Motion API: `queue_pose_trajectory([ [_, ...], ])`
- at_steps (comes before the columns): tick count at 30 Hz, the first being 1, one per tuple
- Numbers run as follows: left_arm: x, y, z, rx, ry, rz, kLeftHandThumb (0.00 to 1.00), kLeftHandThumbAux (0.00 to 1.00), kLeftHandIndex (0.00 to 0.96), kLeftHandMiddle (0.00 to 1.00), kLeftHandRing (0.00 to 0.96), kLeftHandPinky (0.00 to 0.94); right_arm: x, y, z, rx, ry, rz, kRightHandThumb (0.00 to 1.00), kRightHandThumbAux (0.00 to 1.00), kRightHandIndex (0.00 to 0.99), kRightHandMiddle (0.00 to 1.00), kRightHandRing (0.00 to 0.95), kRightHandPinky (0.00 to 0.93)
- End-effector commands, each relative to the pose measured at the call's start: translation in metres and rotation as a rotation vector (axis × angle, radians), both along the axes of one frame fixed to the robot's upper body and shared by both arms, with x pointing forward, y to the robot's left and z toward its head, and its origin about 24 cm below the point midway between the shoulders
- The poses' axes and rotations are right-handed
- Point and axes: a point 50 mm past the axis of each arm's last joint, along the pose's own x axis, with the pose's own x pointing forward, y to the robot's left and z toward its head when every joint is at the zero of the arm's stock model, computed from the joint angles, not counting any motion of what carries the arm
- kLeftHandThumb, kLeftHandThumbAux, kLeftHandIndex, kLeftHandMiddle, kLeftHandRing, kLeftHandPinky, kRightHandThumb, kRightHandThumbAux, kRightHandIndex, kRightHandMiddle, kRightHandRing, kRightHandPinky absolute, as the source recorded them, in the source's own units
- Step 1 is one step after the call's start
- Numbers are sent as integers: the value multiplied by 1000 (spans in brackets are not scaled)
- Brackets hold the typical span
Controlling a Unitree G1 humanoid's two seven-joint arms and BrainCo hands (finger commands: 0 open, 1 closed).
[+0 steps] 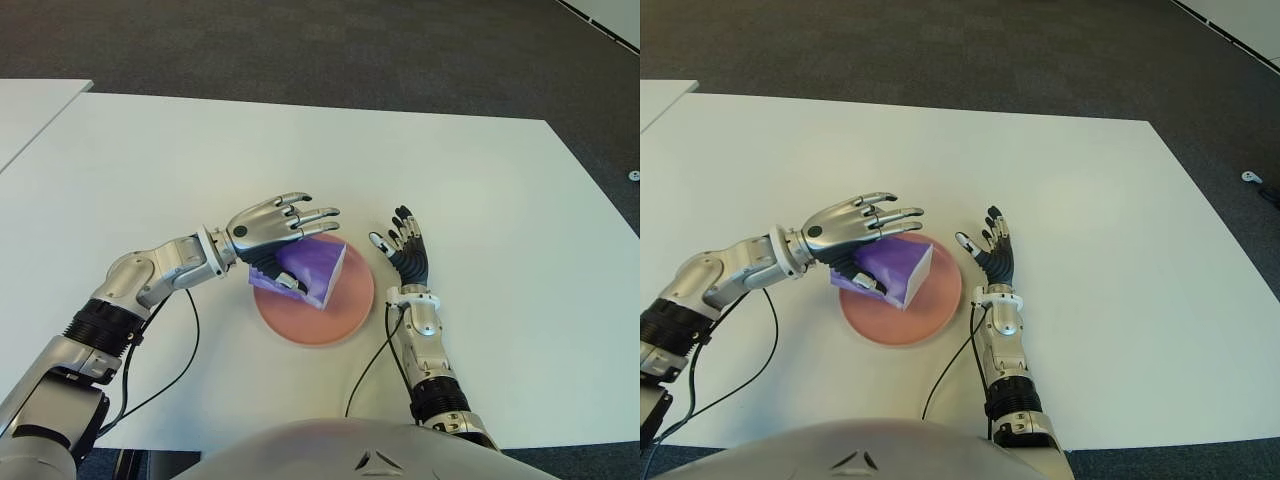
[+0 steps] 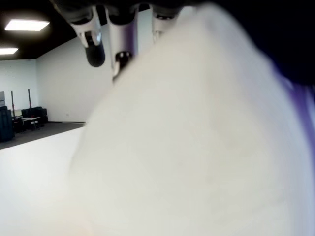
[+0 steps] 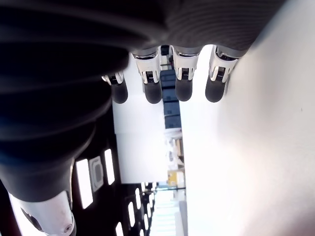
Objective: Put the tissue paper into the plate.
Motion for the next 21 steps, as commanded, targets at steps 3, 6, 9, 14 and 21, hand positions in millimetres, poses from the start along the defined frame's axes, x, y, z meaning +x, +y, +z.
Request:
queue_pose_trajectory([
  [3, -4, -1, -10, 83, -28, 3, 163, 155, 0, 0, 0, 0, -47, 1, -61, 32, 353, -27, 76, 747, 0, 0, 0, 0],
  [6, -4, -2, -12, 86, -31, 11, 163, 150, 0, 0, 0, 0, -47, 2, -59, 32, 348, -27, 65, 752, 0, 0, 0, 0],
  [9, -2, -3, -16, 71, -34, 24, 170, 149, 0, 0, 0, 0, -48, 3, -58, 32, 346, -28, 62, 753, 0, 0, 0, 0],
  [14, -1, -3, -18, 32, -44, 30, 177, 144, 0, 0, 0, 0, -49, 4, -56, 28, 341, -26, 63, 753, 0, 0, 0, 0],
  [21, -1, -2, -19, -56, -53, 20, 166, 145, 0, 0, 0, 0, -50, 4, -55, 27, 343, -23, 82, 747, 0, 0, 0, 0],
])
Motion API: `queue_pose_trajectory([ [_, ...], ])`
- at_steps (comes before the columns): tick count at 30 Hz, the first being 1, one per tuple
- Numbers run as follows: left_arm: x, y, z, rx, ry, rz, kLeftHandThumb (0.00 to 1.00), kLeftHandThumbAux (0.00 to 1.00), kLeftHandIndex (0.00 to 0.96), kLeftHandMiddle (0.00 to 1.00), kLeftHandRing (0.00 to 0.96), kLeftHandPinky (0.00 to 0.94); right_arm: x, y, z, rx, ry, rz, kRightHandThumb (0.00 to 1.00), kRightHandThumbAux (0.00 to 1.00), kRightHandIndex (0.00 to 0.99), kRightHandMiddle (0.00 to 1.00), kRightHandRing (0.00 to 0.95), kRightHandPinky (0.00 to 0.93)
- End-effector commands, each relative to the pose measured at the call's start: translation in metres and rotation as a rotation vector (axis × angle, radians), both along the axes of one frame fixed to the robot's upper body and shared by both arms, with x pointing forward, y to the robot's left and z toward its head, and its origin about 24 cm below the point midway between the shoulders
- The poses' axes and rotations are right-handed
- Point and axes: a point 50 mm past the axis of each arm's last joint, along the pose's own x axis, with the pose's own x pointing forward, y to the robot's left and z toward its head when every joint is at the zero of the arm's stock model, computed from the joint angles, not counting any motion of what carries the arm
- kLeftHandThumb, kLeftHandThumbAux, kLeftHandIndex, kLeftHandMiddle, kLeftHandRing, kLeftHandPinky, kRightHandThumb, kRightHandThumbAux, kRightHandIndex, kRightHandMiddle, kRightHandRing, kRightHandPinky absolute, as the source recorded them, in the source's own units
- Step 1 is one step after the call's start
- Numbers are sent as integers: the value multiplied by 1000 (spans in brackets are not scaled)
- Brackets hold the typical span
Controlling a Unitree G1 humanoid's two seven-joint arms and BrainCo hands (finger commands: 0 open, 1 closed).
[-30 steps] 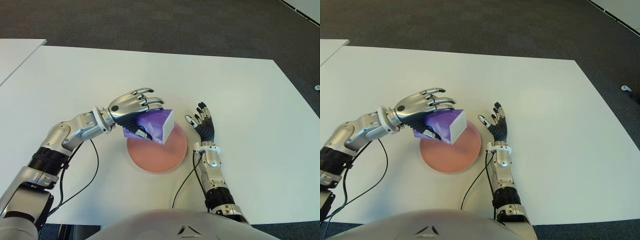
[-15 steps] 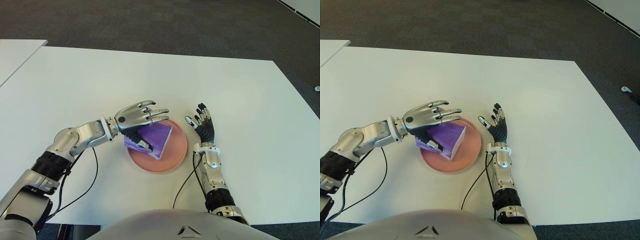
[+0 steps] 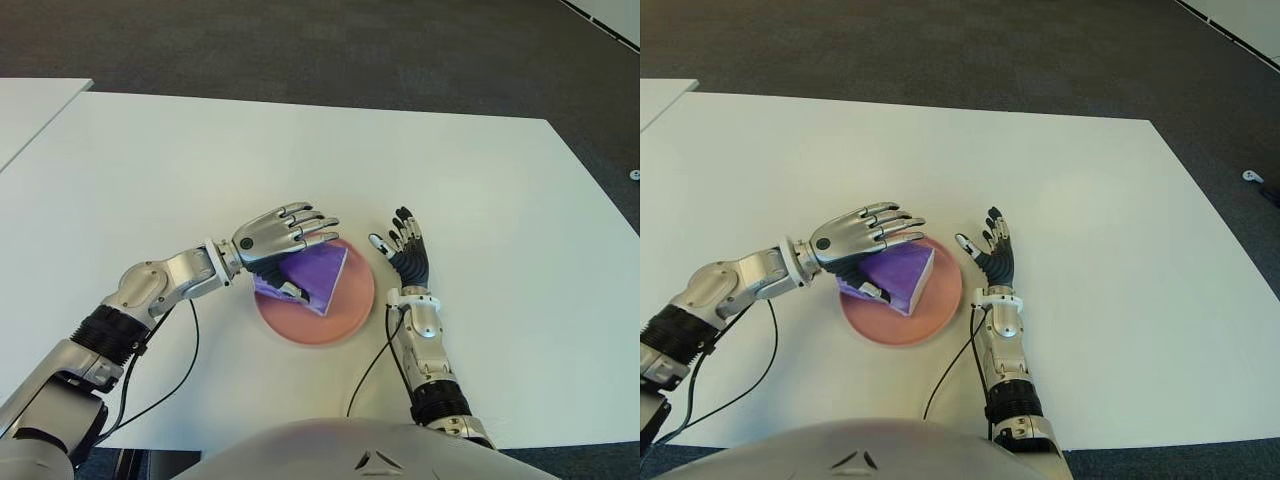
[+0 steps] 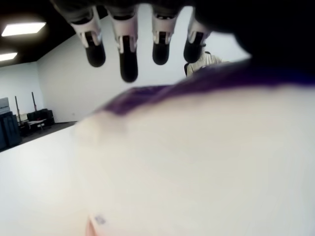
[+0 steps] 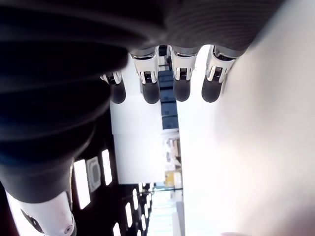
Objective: Put the tissue paper into the plate.
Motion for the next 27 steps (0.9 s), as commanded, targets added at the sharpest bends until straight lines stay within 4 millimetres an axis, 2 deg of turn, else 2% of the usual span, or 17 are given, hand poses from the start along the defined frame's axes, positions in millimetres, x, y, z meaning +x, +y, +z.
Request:
queue_pose_trajectory([
  [1, 1, 1, -4, -30, 3, -3, 166, 146, 0, 0, 0, 0, -45, 3, -56, 32, 333, -24, 83, 747, 0, 0, 0, 0],
  [19, 1, 5, 13, -101, -83, 2, 197, 154, 0, 0, 0, 0, -47, 7, -51, 41, 338, -43, 89, 751, 0, 0, 0, 0],
  [27, 4, 12, 23, -168, -143, 11, 213, 181, 0, 0, 0, 0, -48, 9, -51, 29, 316, -26, 108, 685, 0, 0, 0, 0],
])
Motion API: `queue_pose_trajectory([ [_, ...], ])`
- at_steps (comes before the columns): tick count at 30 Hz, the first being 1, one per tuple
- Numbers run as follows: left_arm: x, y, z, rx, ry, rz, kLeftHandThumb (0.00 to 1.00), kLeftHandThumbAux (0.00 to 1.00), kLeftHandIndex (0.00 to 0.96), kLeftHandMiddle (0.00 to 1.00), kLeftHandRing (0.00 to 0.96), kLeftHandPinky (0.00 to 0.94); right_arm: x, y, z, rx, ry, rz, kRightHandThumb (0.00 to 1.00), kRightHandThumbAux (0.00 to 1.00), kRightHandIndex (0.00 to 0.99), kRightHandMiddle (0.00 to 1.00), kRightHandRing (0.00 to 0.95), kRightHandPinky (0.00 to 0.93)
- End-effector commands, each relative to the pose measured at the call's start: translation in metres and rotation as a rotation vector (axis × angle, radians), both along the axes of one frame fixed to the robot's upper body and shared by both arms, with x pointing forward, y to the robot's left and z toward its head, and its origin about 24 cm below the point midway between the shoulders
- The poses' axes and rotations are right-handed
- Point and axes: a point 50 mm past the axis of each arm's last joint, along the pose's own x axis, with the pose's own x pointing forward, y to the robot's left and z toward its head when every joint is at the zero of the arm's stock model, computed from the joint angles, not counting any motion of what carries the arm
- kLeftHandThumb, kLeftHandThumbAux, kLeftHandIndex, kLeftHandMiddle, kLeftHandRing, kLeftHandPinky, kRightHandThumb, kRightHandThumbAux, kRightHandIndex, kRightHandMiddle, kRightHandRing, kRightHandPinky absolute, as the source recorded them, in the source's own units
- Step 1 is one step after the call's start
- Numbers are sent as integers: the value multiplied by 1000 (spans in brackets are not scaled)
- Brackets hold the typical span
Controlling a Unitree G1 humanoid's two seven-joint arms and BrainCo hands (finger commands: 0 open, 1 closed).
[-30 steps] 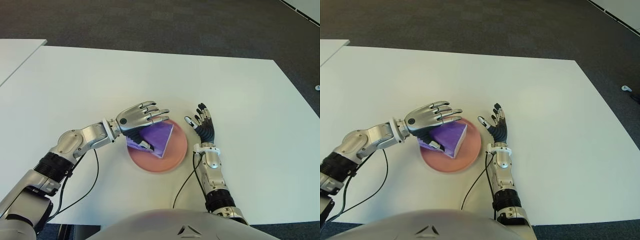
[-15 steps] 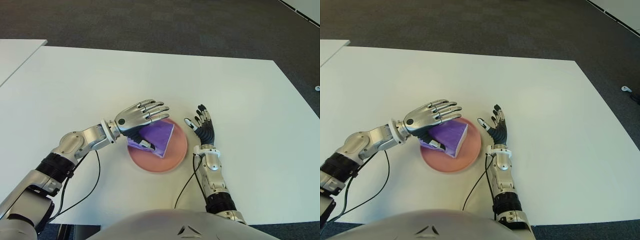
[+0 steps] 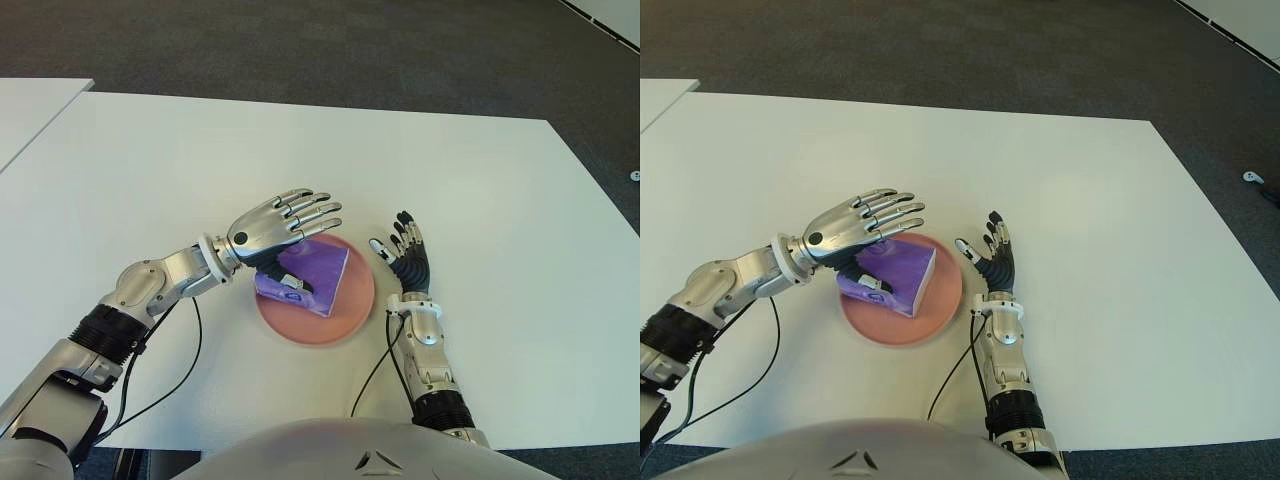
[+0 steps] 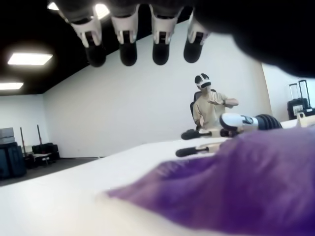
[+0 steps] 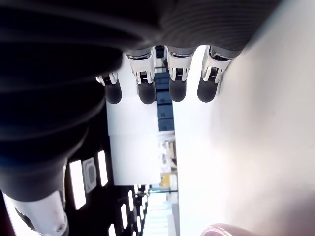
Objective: Put the tissue paper into the plate.
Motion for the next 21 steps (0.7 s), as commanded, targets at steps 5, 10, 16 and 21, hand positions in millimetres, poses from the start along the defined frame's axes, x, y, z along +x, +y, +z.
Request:
queue_pose_trajectory([
  [5, 3, 7, 8, -43, -56, 16, 224, 190, 0, 0, 0, 0, -39, 7, -50, 35, 297, -26, 120, 665, 0, 0, 0, 0],
  [10, 5, 10, 14, -66, -71, 26, 230, 205, 0, 0, 0, 0, -39, 7, -50, 32, 297, -28, 132, 636, 0, 0, 0, 0],
  [16, 7, 15, 22, -94, -86, 47, 222, 221, 0, 0, 0, 0, -39, 6, -50, 31, 296, -25, 136, 617, 0, 0, 0, 0],
  [21, 5, 24, 33, -242, -10, 36, 197, 257, 0, 0, 0, 0, -39, 7, -49, 26, 292, -19, 135, 595, 0, 0, 0, 0],
])
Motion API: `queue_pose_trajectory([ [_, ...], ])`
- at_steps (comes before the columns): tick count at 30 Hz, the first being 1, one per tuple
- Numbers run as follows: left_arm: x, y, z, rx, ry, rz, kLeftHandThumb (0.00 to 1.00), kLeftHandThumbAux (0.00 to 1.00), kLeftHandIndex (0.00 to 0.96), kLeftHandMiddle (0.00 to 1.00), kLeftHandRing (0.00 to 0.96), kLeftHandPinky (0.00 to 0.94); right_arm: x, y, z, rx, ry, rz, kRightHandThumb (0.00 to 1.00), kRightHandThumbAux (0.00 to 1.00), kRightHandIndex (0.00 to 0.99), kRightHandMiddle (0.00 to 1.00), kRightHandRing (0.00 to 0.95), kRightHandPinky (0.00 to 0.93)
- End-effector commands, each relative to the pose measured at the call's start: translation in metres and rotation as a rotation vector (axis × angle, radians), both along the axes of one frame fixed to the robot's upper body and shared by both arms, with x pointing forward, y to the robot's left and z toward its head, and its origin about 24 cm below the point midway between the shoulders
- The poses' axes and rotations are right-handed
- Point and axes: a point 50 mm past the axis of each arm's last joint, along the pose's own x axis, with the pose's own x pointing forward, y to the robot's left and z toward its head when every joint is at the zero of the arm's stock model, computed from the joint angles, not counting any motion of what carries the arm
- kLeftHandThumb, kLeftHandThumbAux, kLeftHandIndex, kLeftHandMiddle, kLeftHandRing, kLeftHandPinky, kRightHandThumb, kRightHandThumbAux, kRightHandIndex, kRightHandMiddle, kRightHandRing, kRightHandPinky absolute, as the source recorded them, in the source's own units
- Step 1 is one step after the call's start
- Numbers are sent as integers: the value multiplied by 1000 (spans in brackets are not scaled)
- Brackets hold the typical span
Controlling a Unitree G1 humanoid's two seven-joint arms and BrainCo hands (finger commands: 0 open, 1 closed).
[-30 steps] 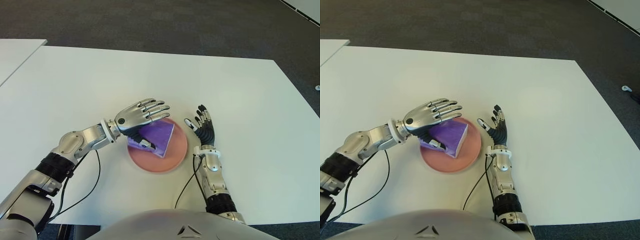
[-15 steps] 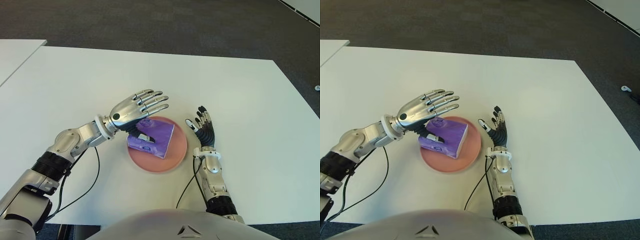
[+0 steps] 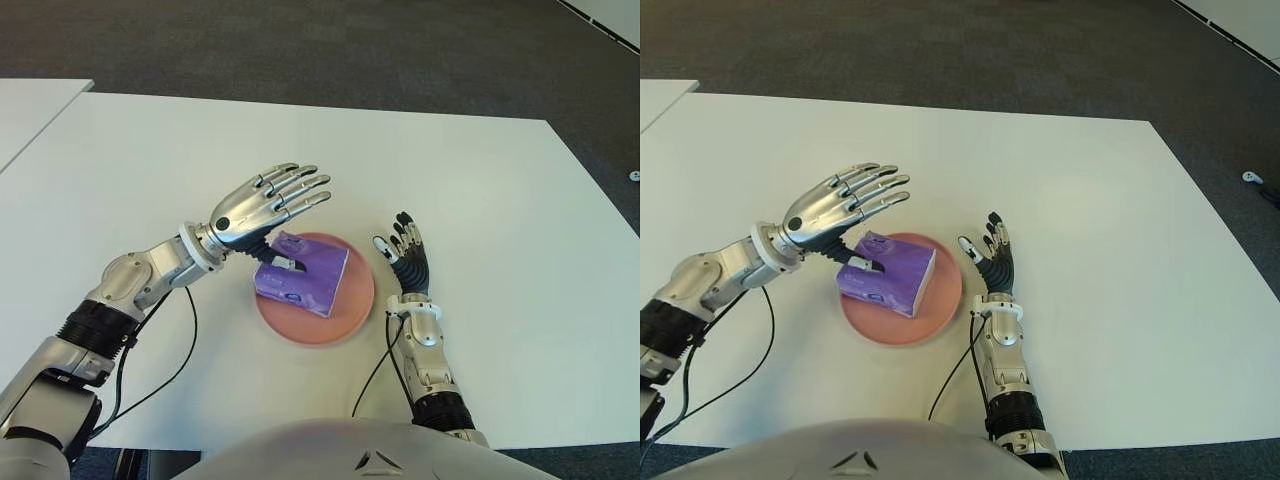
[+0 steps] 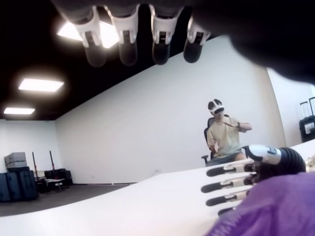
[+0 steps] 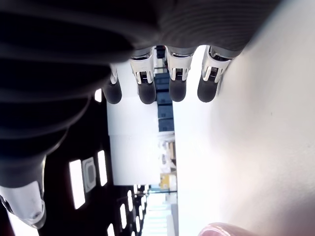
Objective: Put the tissue paper into the plate.
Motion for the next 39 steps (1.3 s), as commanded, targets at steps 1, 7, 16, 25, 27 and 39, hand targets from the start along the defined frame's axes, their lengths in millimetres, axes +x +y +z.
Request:
queue_pose_trajectory([
  [1, -2, 9, 10, -137, 76, -23, 176, 278, 0, 0, 0, 0, -39, 6, -49, 34, 291, -19, 136, 592, 0, 0, 0, 0],
  [7, -6, 19, 18, -359, 264, -115, 111, 355, 0, 0, 0, 0, -39, 7, -49, 33, 296, -12, 143, 589, 0, 0, 0, 0],
  [16, 6, 36, 13, -613, 461, -140, 23, 442, 0, 0, 0, 0, -40, 9, -48, 33, 300, -10, 148, 599, 0, 0, 0, 0],
  [25, 8, 46, -39, -789, 713, 35, 0, 450, 0, 0, 0, 0, -40, 8, -48, 29, 311, -8, 146, 594, 0, 0, 0, 0],
  [27, 7, 48, -53, -821, 778, 89, 0, 454, 0, 0, 0, 0, -39, 8, -48, 28, 310, -7, 142, 595, 0, 0, 0, 0],
  [39, -10, 34, -97, -1013, 955, 301, 0, 448, 0, 0, 0, 0, -40, 6, -49, 25, 301, 0, 136, 596, 0, 0, 0, 0],
])
